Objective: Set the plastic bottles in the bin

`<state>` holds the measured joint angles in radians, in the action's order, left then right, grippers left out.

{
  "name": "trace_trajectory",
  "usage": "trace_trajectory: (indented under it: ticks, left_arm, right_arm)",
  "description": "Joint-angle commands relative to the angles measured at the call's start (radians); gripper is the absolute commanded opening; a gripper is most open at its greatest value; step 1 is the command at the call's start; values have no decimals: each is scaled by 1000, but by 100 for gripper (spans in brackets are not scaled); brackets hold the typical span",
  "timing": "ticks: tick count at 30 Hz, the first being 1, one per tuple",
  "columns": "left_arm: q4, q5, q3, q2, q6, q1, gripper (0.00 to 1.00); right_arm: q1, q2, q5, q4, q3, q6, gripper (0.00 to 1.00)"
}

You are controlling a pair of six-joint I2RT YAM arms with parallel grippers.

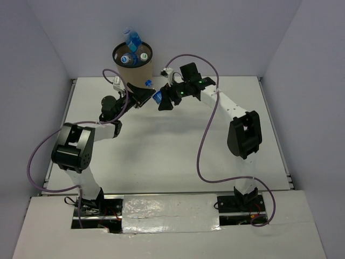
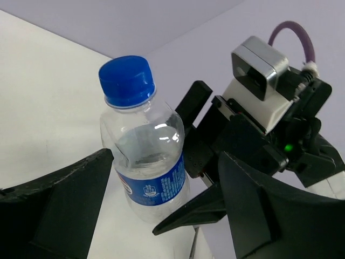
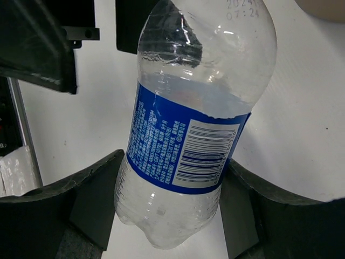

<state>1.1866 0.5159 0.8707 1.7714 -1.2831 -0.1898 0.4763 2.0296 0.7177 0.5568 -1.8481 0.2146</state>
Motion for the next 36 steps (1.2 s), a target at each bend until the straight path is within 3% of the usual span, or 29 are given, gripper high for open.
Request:
trace_trajectory:
  ticks: [1,12,15,16,18,19,20,21,26,29,33,36]
  left_arm:
    - [-55,-7,59,-7,89,-23,90]
    - [-320,-100,145,-52,261,-76,91]
    - [-334,-117,149,-75,283,-80,79]
    - [-360,-123,155,-90,301,-80,63]
    - [-404,-145,171,-108,326,-80,41]
    - [-460,-157,189,-130,358,-80,25]
    - [-491,-190,198,-141,379,-80,21]
    - [-549,-209,220,-168,419,-79,14]
    - [-790,-407,382,-236,603,-59,8]
    - [-931,-511,580,-207,728,-22,8]
    - [-946,-652,798,-117,819,33,7]
    - [-940,-740,930,-28,901,55,7]
  right_arm:
    - [25,-29,57,-12,-36,35,13]
    - [27,-71,117,-1,-16,55,15]
    - [27,-91,111,-6,1,58,21]
    - [25,-95,109,-8,4,63,27]
    - [25,-112,92,-14,16,71,41]
    - [22,-118,85,-14,20,77,63]
    - [21,-133,77,-17,27,81,89]
    - [10,-150,69,-20,30,86,99]
    - [-57,-232,68,-31,82,129,100]
    - [-140,-333,117,-99,212,177,100]
    - [-234,-449,173,-309,386,190,100]
    - [-278,-454,193,-276,408,253,100]
